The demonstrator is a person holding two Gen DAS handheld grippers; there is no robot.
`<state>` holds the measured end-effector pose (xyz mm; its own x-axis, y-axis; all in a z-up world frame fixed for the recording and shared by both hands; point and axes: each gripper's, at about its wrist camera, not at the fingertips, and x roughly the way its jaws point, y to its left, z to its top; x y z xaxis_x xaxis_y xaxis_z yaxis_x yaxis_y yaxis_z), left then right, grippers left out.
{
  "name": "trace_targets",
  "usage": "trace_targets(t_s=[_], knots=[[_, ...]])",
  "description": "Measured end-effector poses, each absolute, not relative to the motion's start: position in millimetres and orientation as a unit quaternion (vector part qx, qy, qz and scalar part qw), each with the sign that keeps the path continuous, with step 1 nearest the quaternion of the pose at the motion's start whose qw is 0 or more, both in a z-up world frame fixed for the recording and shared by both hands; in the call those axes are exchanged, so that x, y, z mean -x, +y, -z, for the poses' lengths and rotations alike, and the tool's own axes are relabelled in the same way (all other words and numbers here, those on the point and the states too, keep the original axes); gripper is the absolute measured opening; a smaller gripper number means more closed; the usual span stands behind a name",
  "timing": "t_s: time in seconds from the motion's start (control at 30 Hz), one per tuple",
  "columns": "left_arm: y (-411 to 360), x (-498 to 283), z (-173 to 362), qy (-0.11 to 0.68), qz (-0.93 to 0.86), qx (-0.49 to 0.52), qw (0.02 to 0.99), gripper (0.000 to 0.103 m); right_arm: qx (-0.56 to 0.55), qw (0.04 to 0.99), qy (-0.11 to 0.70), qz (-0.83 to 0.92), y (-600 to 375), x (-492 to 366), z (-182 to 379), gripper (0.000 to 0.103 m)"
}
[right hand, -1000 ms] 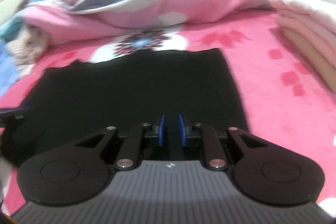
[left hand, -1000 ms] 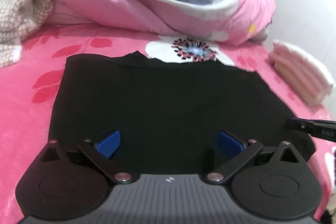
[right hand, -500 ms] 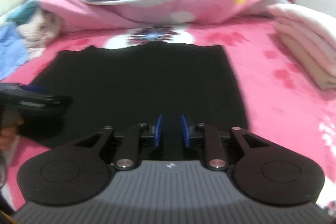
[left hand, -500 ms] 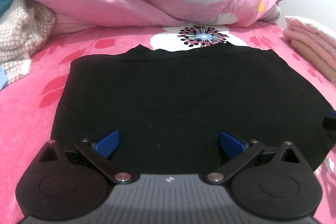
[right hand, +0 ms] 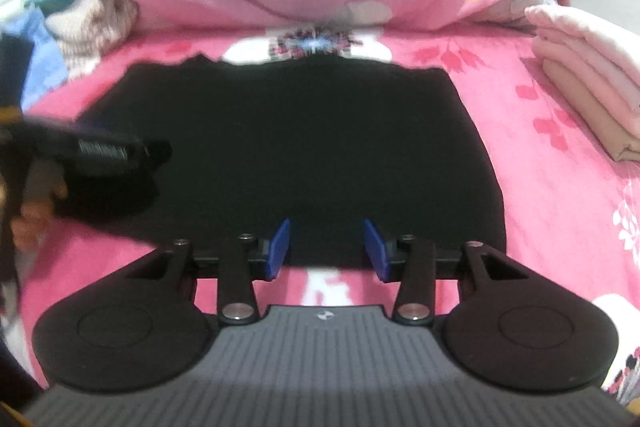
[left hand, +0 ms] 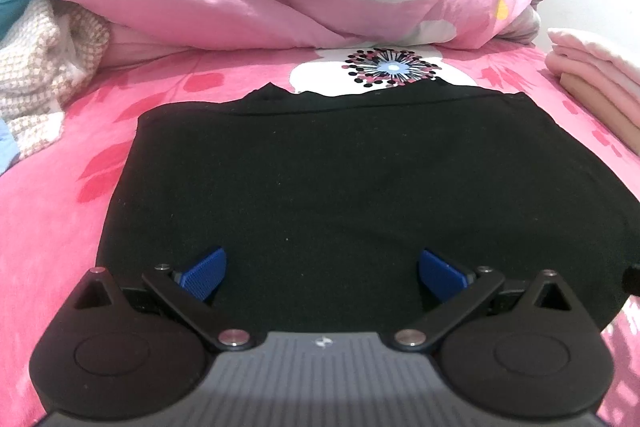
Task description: Fold clothes
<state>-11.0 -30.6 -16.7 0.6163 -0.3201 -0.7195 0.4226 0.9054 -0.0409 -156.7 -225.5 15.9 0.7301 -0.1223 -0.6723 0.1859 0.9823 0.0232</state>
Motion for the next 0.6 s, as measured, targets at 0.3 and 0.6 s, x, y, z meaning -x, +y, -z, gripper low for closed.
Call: trace_targets(t_s=[0.3,0.6], knots=[[-30,10,17,0.389,0.203,-0.061,0.896,0.103,-0.06,0.929,0.355,0.083,-222,145,7,0.058],[-33,11,18,0.386,0.184,-0.05,0.903,0.103,-0.046,0.932,0.352,0.074,-215,150,17,0.073]])
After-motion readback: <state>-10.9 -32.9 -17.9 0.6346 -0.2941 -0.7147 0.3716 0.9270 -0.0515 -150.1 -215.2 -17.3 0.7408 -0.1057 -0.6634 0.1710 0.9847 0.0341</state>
